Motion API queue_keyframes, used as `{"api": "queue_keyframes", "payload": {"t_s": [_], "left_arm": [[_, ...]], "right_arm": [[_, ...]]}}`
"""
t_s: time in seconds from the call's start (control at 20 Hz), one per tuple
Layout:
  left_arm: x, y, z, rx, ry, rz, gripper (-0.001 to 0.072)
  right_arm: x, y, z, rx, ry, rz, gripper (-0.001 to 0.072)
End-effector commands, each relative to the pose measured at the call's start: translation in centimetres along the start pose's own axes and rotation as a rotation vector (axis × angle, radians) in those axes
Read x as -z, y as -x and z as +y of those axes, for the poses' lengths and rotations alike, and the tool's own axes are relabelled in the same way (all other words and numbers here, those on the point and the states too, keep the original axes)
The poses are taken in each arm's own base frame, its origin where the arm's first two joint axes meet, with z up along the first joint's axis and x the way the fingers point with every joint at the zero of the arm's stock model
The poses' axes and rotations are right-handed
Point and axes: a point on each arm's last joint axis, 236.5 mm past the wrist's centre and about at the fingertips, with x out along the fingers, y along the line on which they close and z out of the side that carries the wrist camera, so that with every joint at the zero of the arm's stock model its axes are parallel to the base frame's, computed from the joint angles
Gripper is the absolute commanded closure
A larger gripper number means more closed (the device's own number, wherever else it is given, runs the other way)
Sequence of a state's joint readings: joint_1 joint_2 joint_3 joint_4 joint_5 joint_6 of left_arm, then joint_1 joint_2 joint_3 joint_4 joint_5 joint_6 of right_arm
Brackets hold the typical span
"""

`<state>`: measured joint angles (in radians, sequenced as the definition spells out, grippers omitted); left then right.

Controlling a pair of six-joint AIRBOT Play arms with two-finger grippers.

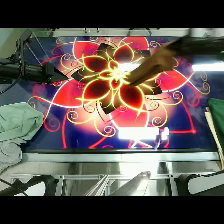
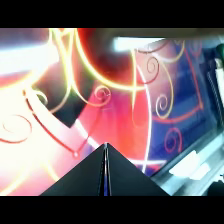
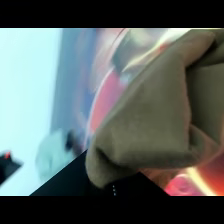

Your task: Fold the shirts.

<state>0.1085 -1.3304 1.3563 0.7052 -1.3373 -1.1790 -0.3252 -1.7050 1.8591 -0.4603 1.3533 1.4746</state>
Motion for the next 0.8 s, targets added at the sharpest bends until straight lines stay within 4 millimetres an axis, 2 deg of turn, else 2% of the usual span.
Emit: {"api": "queue_keyframes", "payload": {"t_s": [0.0,0.1,0.2,0.3,0.4,0.55,0.65,0.75], "left_arm": [[0.8,0.0,-0.3,0.012,0.0,0.034,0.0705],[1.1,0.0,-0.4,0.018,0.0,0.047,0.0705],[1.6,0.0,-0.6,0.026,0.0,0.069,0.0705],[1.9,0.0,-0.7,0.03,0.0,0.078,0.0705],[1.9,0.0,-0.7,0.031,0.001,0.081,0.0705],[1.9,0.0,-0.7,0.031,0.001,0.081,0.0705],[1.9,0.0,-0.7,0.031,0.001,0.08,0.0705],[1.8,0.0,-0.7,0.03,0.001,0.076,0.0705]], "right_arm": [[-5.5,15.2,-5.5,0.196,-0.167,-0.325,0.0696],[-5.3,21.9,-8.6,0.235,-0.28,-0.405,0.0696],[-3.2,26.6,-10.6,0.262,-0.38,-0.414,0.0696],[0.6,29.6,-12.3,0.292,-0.543,-0.36,0.0695],[4.0,32.3,-14.6,0.412,-0.659,-0.336,0.0695],[7.7,37.2,-17.1,0.692,-0.727,-0.387,0.0695],[11.9,40.8,-18.5,0.934,-0.812,-0.364,0.0695],[14.9,43.9,-19.3,1.125,-0.845,-0.345,0.0694]]}}
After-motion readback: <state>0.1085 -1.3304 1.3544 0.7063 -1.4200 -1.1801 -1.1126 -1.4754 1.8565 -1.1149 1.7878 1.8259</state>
